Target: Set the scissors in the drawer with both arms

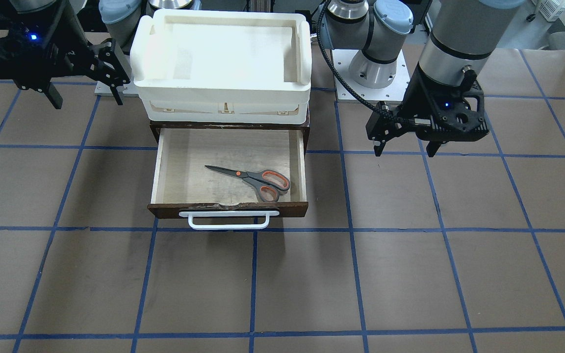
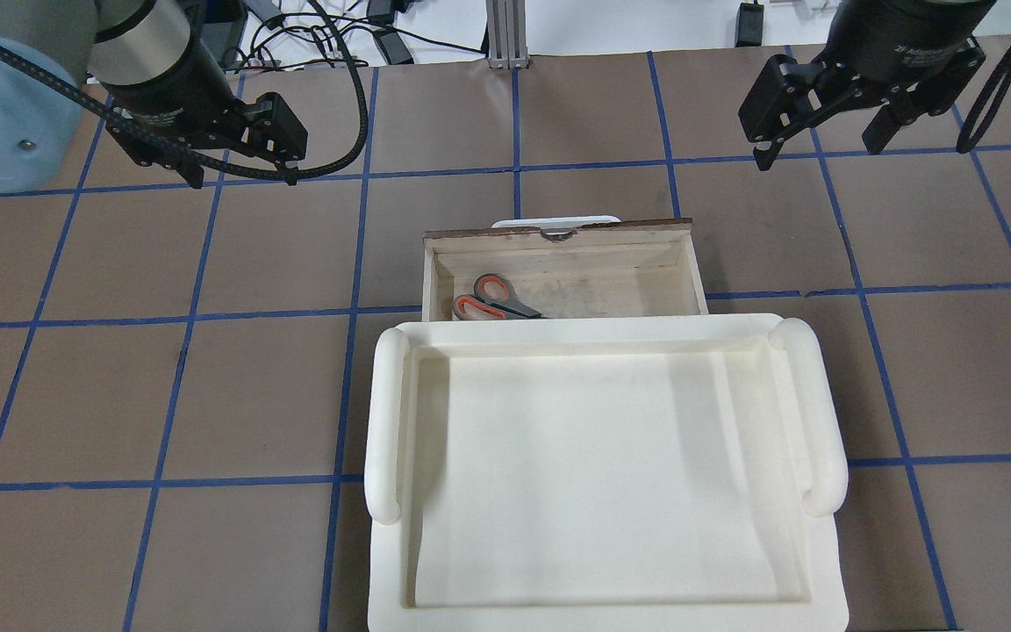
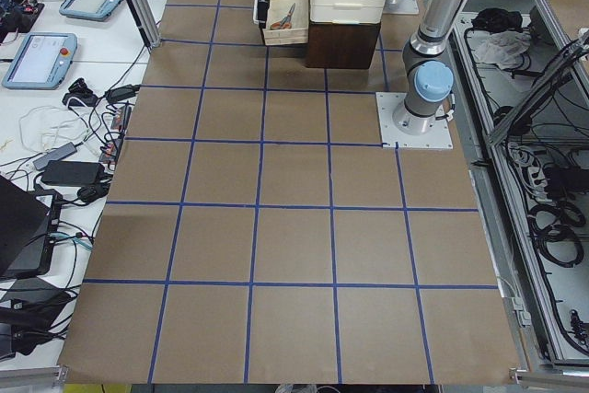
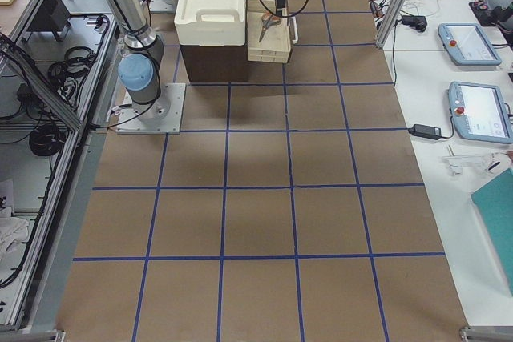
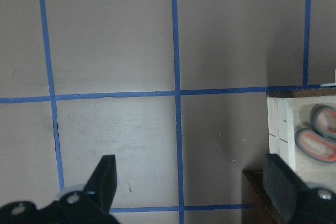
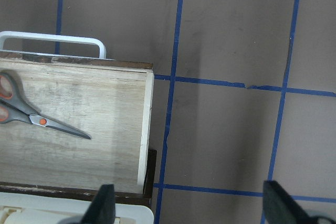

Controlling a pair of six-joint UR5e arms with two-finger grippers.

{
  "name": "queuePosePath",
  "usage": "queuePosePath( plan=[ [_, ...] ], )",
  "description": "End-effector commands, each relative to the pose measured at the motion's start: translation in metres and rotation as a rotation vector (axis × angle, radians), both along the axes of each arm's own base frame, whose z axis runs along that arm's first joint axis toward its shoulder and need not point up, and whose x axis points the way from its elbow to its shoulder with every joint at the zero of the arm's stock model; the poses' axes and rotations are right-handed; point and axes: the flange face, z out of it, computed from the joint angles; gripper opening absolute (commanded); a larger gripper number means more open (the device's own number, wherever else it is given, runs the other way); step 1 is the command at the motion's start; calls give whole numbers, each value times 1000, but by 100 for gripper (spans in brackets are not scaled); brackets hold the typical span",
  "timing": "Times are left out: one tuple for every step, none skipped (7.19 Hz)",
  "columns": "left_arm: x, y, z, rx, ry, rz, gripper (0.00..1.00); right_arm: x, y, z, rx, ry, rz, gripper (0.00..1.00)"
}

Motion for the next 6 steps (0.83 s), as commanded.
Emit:
queuePosePath(
  plan=[
    [16, 4, 4, 4, -7, 30, 100, 12, 4, -2, 6, 0, 17, 100],
    [16, 8, 1, 10, -7, 31, 100, 15, 5, -2, 6, 1, 25, 100],
    [15, 14, -3, 17, -5, 29, 100, 15, 4, -4, 6, 0, 25, 100],
    [15, 20, -5, 24, -5, 29, 100, 15, 4, -7, 10, 0, 28, 100],
    [14, 21, -7, 23, 1, 30, 100, 14, 4, -10, 15, 1, 28, 100],
    [15, 21, -6, 22, -2, 32, 100, 14, 4, -10, 17, 1, 26, 100]
  ],
)
